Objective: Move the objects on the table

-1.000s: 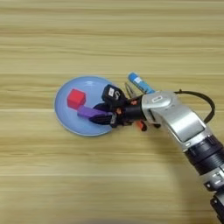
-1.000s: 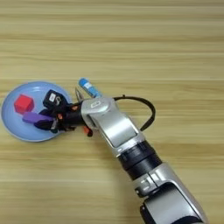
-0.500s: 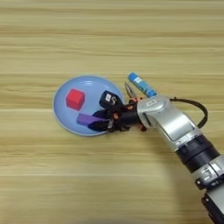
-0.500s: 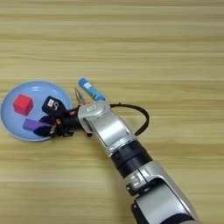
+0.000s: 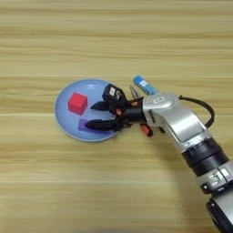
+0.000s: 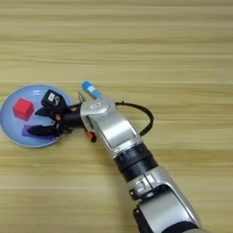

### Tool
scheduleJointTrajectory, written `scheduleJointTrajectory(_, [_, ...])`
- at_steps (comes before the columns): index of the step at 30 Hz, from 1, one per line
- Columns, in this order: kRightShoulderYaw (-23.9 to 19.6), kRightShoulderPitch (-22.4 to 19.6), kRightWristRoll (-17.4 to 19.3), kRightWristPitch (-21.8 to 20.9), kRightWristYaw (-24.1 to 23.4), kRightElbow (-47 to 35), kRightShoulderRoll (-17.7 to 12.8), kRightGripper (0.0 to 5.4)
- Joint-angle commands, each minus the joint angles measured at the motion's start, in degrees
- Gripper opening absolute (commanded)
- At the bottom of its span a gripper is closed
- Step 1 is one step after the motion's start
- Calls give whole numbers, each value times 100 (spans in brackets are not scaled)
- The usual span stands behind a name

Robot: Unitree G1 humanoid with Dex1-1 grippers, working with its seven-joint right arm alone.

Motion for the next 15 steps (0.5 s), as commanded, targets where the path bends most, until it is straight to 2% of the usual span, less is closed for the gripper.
scheduleJointTrajectory(1, [-503,-576,261,8,-235,-500,-26,373])
scheduleJointTrajectory(8, [-1152,-704,546,130,-464,-666,-218,449])
scheduleJointTrajectory(15, [-1721,-773,698,77,-710,-586,-478,526])
